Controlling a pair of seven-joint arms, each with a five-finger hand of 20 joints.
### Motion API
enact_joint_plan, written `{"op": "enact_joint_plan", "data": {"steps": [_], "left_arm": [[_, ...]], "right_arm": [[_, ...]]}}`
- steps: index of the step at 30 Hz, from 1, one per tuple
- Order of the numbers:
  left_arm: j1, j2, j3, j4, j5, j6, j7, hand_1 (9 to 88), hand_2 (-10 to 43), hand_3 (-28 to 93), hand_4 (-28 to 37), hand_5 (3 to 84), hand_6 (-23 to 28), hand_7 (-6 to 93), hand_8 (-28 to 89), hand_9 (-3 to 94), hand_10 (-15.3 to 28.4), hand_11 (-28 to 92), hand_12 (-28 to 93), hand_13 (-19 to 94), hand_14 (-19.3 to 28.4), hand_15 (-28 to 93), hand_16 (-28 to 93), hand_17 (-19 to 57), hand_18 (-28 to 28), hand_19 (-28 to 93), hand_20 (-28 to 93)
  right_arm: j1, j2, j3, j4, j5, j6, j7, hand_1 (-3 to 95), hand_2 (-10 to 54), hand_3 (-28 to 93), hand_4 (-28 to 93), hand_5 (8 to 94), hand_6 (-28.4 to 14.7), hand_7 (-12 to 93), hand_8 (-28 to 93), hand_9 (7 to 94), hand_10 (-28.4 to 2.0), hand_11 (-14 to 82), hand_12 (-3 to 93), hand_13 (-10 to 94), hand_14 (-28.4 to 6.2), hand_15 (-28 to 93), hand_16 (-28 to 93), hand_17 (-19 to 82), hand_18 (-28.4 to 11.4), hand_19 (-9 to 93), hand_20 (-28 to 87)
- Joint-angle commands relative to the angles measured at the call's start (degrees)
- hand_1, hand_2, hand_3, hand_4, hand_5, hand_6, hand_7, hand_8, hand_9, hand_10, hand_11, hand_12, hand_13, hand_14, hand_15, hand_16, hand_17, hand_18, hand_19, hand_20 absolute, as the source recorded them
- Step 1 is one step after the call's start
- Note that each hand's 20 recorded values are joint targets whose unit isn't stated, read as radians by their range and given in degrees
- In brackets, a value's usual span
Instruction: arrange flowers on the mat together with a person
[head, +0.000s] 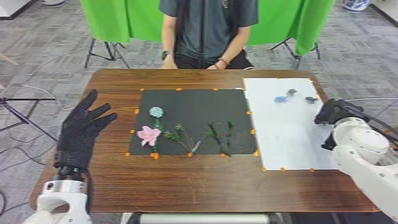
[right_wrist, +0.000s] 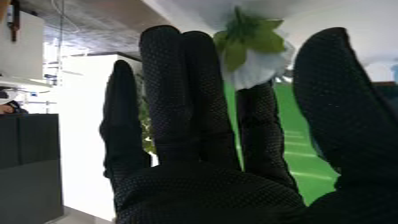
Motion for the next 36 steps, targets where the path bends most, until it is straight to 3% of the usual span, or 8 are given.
{"op": "enact_joint_plan", "data": {"steps": [1,3,7,15,23,26,36], "left_arm": [[0.17,-1.30,-0.21,0.34,0.61,-0.89,-1.61,23.8,4.4,80,-28.0,33.6,3.1,10.0,-9,36.7,17.2,21,9,30,26.2,43,-7,-7.1,24.7,51,19],[0.25,-1.49,-0.27,0.32,0.70,-0.92,-1.80,23.8,4.4,80,-27.9,33.5,3.1,10.0,-9,36.7,17.3,21,9,30,26.2,43,-7,-7.1,24.7,51,19],[0.73,-1.54,-0.57,0.37,0.43,-0.93,-1.77,23.8,4.4,80,-27.9,33.6,3.1,10.0,-9,36.7,17.3,21,9,30,26.3,43,-7,-7.1,24.7,51,19],[3.79,-1.77,-2.99,-0.32,-0.36,0.27,-0.80,23.7,4.4,80,-28.1,33.5,3.2,10.0,-9,36.7,17.3,21,9,30,26.2,44,-7,-7.1,24.7,51,19],[4.50,-1.02,-2.79,-0.45,-1.90,1.44,1.86,23.2,4.4,79,-28.2,33.5,3.2,10.1,-9,36.7,17.3,21,9,30,26.3,43,-7,-7.1,24.8,51,19],[5.02,-0.44,-2.61,-0.66,-2.46,2.01,3.16,23.2,4.5,79,-28.3,33.6,3.2,10.1,-9,36.8,17.3,21,9,30,26.5,44,-6,-7.0,24.9,52,19],[2.92,-0.61,-1.70,-0.12,-2.00,1.05,2.50,22.9,4.7,79,-28.3,33.9,3.2,10.2,-9,36.9,17.3,22,9,30,26.8,47,-7,-6.9,25.0,52,20]], "right_arm": [[-0.36,-0.41,-3.81,1.27,-4.27,2.47,-0.32,46.6,-9.5,71,-28,61.7,5.0,29,-8,67.8,-9.6,31.8,24.2,61,-9.1,55,15,17,-23.5,65,23],[-0.54,-0.44,-5.00,1.87,-5.92,4.69,-0.30,52.8,-9.5,67,-28,66.5,5.4,31,-7,75.3,-7.4,19.5,32.5,65,-5.5,50,24,18,-21.2,67,23],[-1.26,-0.54,-5.40,1.81,-6.50,7.93,0.38,60.2,-9.5,62,-28,76.3,5.8,29,-2,84.2,-5.2,15.3,36.4,73,-0.8,43,33,22,-16.6,69,25],[-3.46,-2.52,-1.13,-8.37,-7.92,15.87,-2.91,63.2,-9.5,63,-28,81.3,4.1,26,0,89.0,-4.1,14.7,37.9,79,-0.5,41,35,27,-13.5,71,26],[8.65,-7.85,-13.06,-17.14,-6.84,16.38,-13.38,62.9,-9.5,64,-28,81.8,3.4,25,1,89.1,-4.3,14.8,38.8,79,-1.0,42,36,27,-13.3,72,26],[14.82,-13.10,-20.05,-16.10,-7.41,15.84,-16.60,62.8,-9.5,65,-28,81.7,3.3,25,2,89.0,-4.4,14.8,39.0,79,-1.1,42,36,27,-13.2,72,26],[25.19,-27.94,-35.48,-5.94,-13.13,11.20,-22.29,61.2,-9.5,66,-28,81.2,3.4,25,2,88.0,-4.8,15.7,39.8,78,-1.7,44,36,26,-13.5,71,26]]}}
